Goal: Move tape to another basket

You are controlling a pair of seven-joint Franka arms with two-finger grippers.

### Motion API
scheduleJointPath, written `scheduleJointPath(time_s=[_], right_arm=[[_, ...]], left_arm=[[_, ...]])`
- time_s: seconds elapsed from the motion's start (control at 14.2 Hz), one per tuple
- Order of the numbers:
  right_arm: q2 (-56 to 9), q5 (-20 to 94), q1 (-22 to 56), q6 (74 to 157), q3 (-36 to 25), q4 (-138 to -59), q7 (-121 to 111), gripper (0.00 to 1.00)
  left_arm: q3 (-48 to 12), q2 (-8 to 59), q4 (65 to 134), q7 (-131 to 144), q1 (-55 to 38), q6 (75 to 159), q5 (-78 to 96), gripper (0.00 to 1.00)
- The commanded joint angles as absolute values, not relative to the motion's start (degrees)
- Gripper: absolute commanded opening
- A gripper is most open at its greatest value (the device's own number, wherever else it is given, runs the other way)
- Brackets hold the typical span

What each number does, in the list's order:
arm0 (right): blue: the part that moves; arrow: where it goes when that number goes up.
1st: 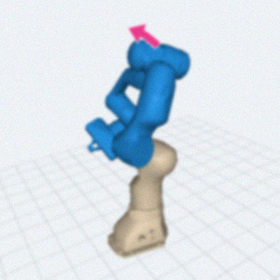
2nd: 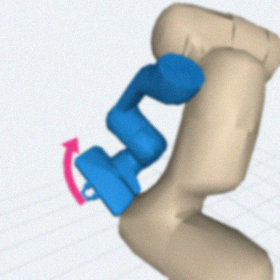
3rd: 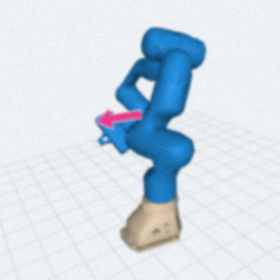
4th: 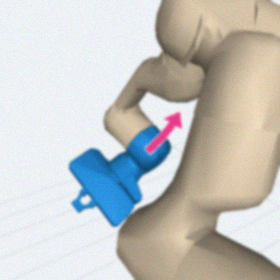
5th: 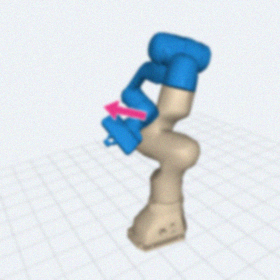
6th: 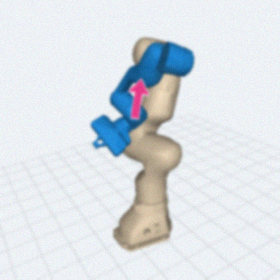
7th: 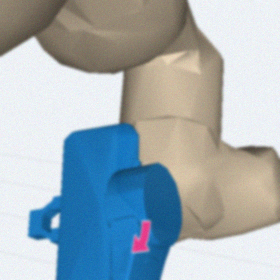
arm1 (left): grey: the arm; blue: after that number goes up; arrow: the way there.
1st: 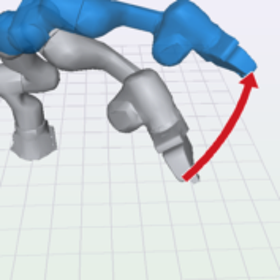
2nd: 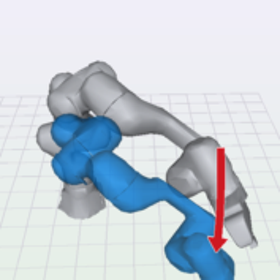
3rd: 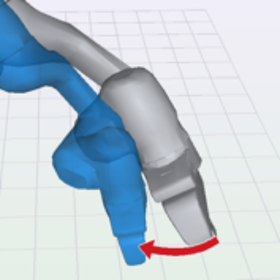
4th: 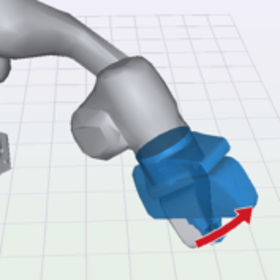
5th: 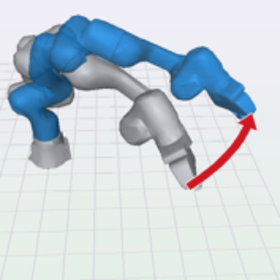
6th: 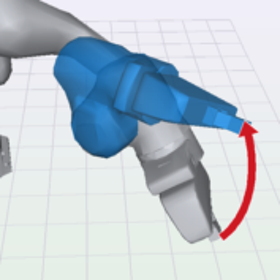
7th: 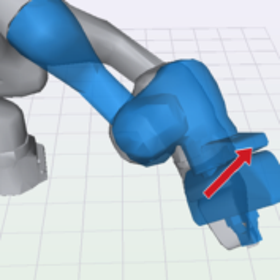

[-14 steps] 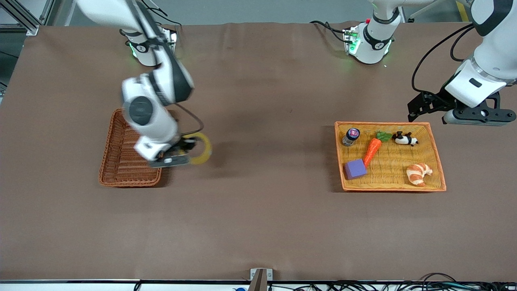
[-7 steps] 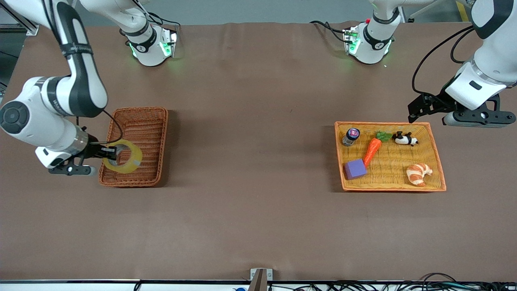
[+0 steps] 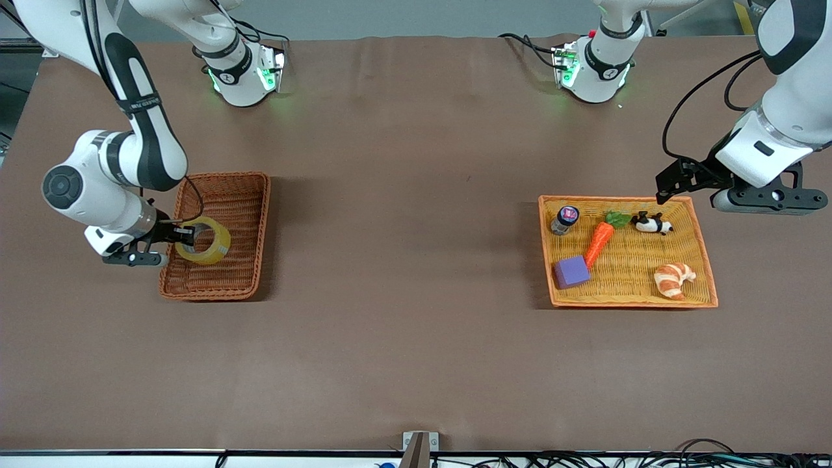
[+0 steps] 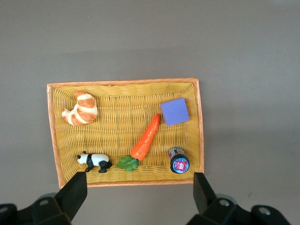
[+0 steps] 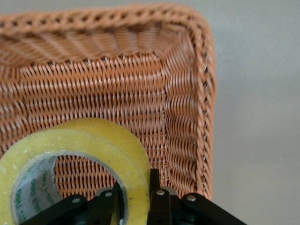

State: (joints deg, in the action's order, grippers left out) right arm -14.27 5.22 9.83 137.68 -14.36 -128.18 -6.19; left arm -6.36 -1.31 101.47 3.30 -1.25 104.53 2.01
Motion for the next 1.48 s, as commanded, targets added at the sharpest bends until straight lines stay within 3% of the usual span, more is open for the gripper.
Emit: scheduleJointPath(time_s=[0.0, 0.42, 0.49, 0.71, 0.99, 1.41], right_arm=[[-12.5, 5.2, 9.3, 143.1, -13.3, -133.5, -7.1, 0.1], [-13.1, 5.3, 11.6, 146.1, -13.1, -135.4, -7.1, 0.28], [-13.4, 5.3, 11.7, 146.1, -13.1, -135.4, -7.1, 0.38], [-13.2, 5.3, 11.5, 145.3, -13.1, -134.9, -6.9, 1.0], [-8.9, 5.4, 11.3, 139.5, -13.4, -130.4, -5.2, 1.0], [-7.8, 5.0, 9.2, 109.9, -13.6, -105.0, -2.8, 1.0]], left_arm=[[-6.9, -0.8, 100.0, 3.2, -1.0, 103.7, 0.9, 1.0], [-6.9, -0.8, 100.2, 3.2, -1.0, 104.2, 0.8, 1.0], [-6.9, -0.8, 100.3, 3.2, -1.0, 104.2, 0.8, 1.0], [-6.9, -0.8, 100.4, 3.2, -1.0, 104.2, 0.8, 1.0], [-7.0, -0.7, 100.3, 3.6, -1.1, 104.2, 0.8, 1.0], [-7.0, -0.4, 100.1, 3.7, -1.1, 104.2, 0.8, 1.0]])
